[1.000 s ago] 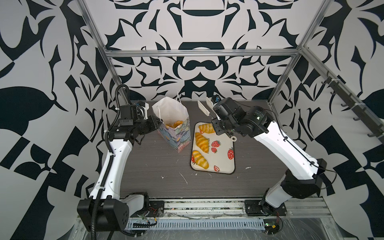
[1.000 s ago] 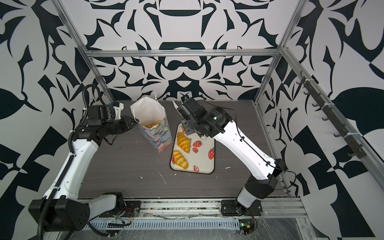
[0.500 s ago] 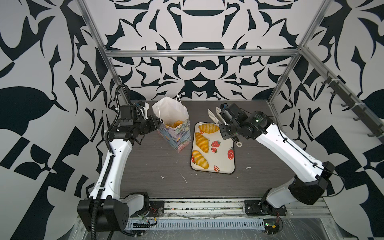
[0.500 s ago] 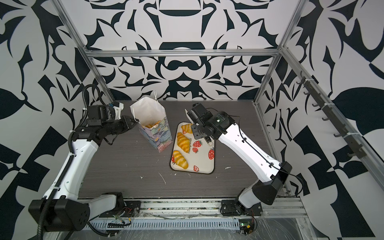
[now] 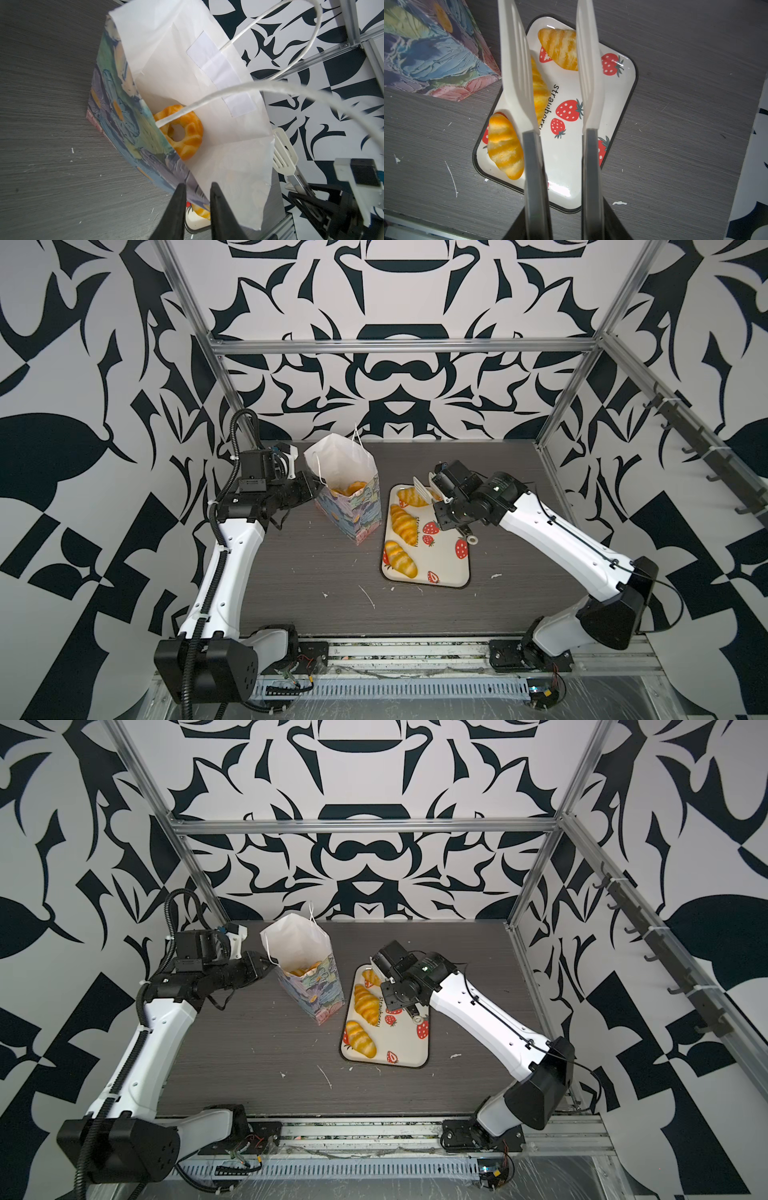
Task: Place the fake bread into the paper bag
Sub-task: 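Lower the right tongs around the croissant on the tray's far end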
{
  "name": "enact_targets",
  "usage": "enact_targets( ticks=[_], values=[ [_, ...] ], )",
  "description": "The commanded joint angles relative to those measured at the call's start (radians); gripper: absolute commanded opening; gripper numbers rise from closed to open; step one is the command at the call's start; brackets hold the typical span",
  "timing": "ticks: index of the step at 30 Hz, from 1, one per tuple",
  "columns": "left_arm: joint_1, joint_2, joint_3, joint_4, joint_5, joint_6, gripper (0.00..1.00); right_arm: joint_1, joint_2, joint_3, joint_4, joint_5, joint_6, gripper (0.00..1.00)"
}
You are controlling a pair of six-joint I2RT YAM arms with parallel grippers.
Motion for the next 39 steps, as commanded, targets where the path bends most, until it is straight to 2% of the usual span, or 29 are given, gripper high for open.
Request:
enact_targets(
  ticks=[1, 5, 39],
  values=[
    [-0.003, -0.019, -0.009, -0.015, 0.007, 0.008, 0.25, -0.002, -0.023, -0.013, 0.047, -0.015, 0.027, 0.44],
    [-0.003, -0.019, -0.008, -0.015, 0.006, 0.007, 0.25, -0.002, -0.019, -0.037, 0.065, -0.066, 0.036, 0.44],
    [-0.003, -0.011, -0.007, -0.012, 0.008, 0.006, 0.25, 0.005, 0.095, -0.115, 0.139, -0.155, 0.045, 0.54]
  ],
)
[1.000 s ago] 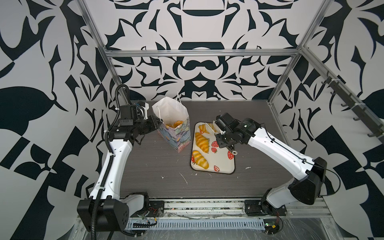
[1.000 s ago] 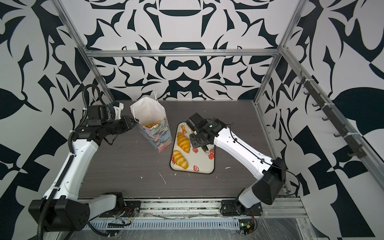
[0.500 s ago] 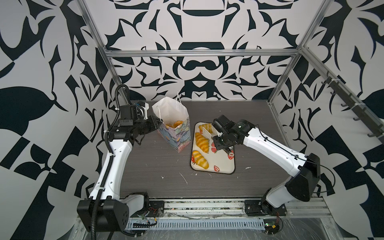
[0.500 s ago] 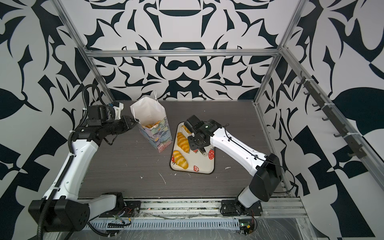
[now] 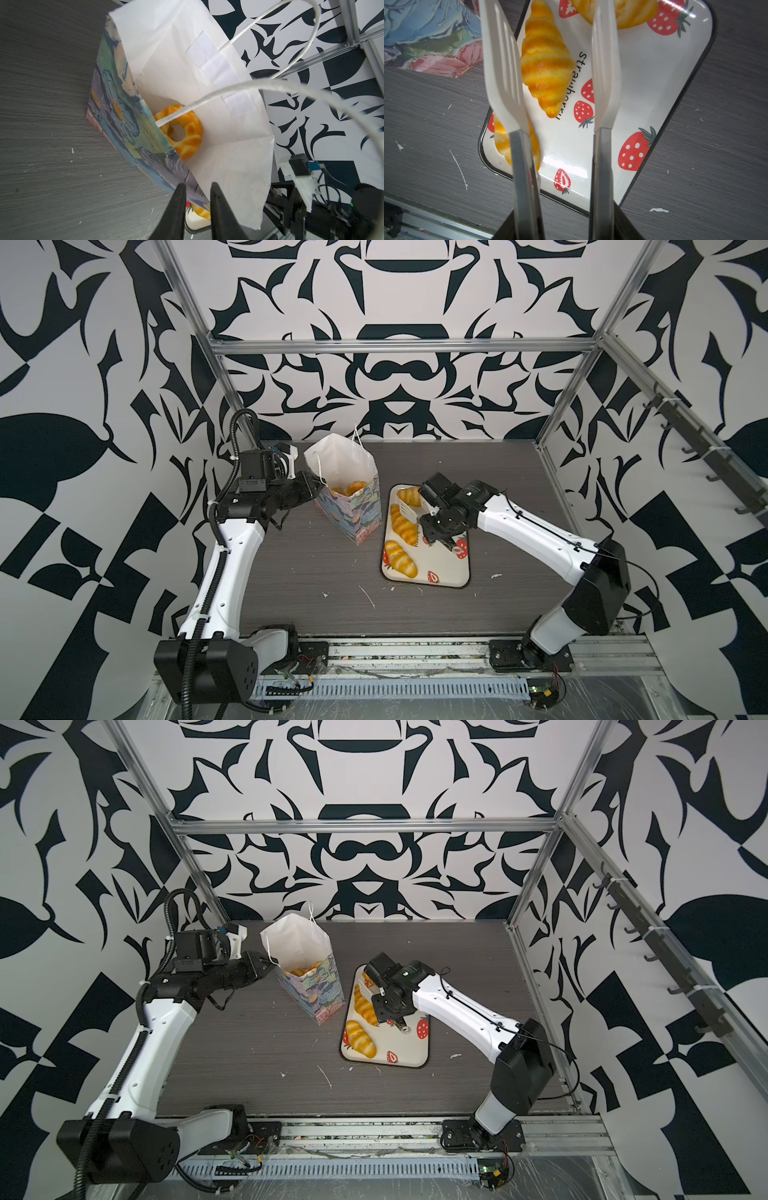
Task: Place the fake bread into the paper bag
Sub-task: 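Lower the right tongs around the croissant on the tray's far end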
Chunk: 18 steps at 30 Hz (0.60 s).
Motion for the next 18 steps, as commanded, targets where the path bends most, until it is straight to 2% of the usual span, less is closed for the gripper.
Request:
enact_targets(
  ticks=[1, 18],
  values=[
    [-0.003, -0.01, -0.009, -0.012, 0.008, 0.006, 0.25, 0.007, -0.01, -0.004, 0.035, -0.01, 0.007, 0.54],
    [-0.003, -0.012, -0.01, -0.014, 0.007, 0.008, 0.25, 0.02, 0.048, -0.013, 0.065, -0.03, 0.009, 0.59]
  ],
)
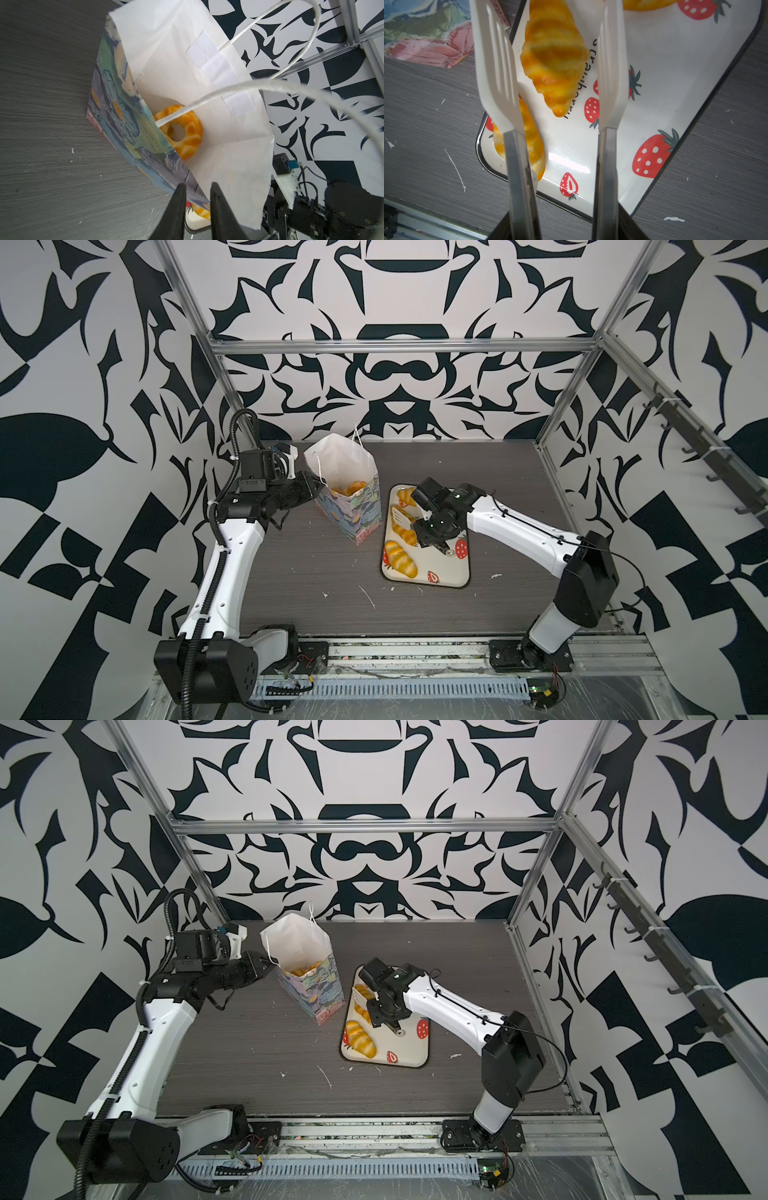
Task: Place the fake bread into the paper bag
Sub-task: 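Lower the right tongs around the croissant on the tray's far end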
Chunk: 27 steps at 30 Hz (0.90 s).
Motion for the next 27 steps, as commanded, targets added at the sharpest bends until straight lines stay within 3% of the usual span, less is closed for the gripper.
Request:
enact_targets(
  ticks=[1, 27],
  values=[
    [-0.003, -0.012, -0.009, -0.013, 0.006, 0.007, 0.25, 0.006, -0.011, 0.002, 0.023, 0.001, 0.002, 0.59],
    [-0.003, -0.015, -0.017, -0.011, 0.002, 0.013, 0.25, 0.008, 0.036, -0.025, 0.059, -0.019, -0.005, 0.62]
  ],
)
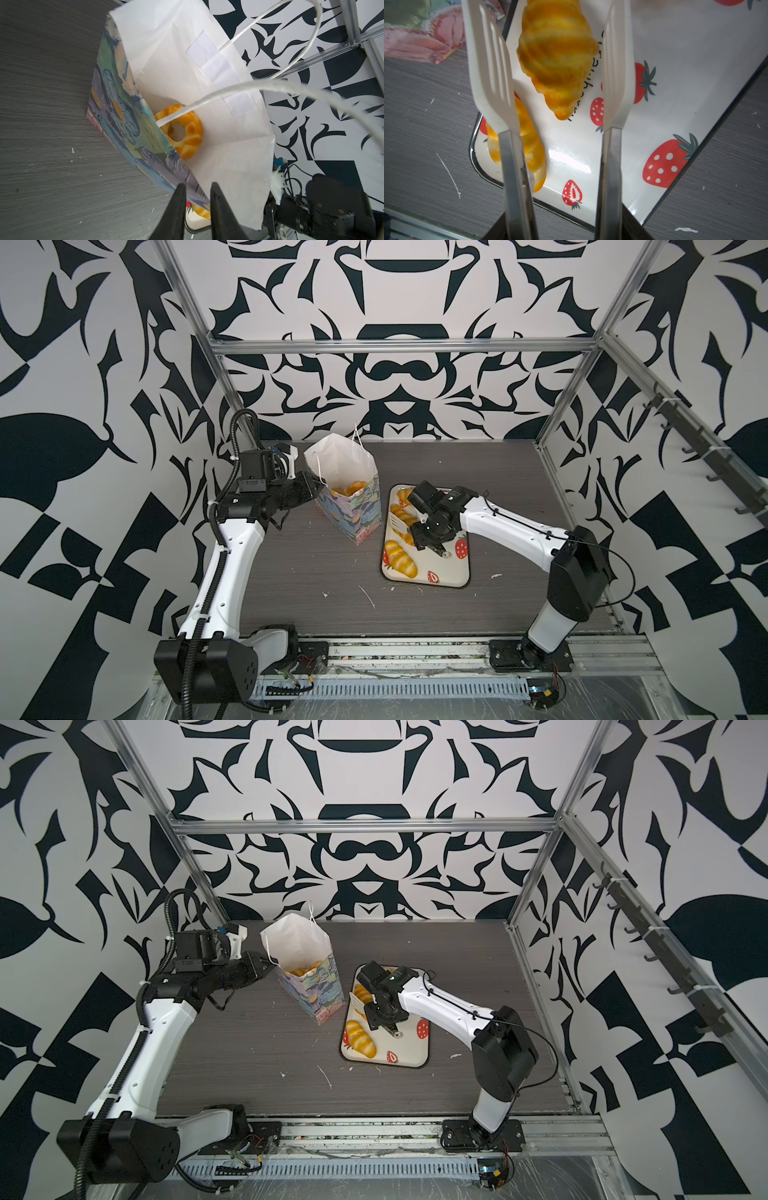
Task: Place the fake bread into the paper bag
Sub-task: 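Lower the right tongs around the croissant on the tray's far end, then squeeze the right tongs on the croissant and lift it off the tray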
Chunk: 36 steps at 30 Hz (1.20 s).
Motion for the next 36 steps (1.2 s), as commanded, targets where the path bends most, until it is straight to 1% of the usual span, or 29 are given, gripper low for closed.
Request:
enact_targets(
  ticks=[1, 16, 29, 36],
  values=[
    [-0.003, -0.016, -0.016, -0.011, 0.002, 0.008, 0.25, 0.006, -0.003, 0.003, 0.02, 0.0, -0.005, 0.62],
    [-0.003, -0.018, -0.017, -0.013, 0.0, 0.007, 0.25, 0.01, 0.025, 0.002, 0.035, -0.02, -0.002, 0.62],
    [-0.003, -0.017, -0.014, -0.012, -0.001, 0.009, 0.25, 0.011, 0.037, 0.012, 0.019, -0.002, -0.01, 0.62],
    [-0.003, -0.017, -0.016, -0.012, 0.0, 0.009, 0.25, 0.011, 0.02, 0.02, 0.011, 0.01, -0.013, 0.53]
  ],
)
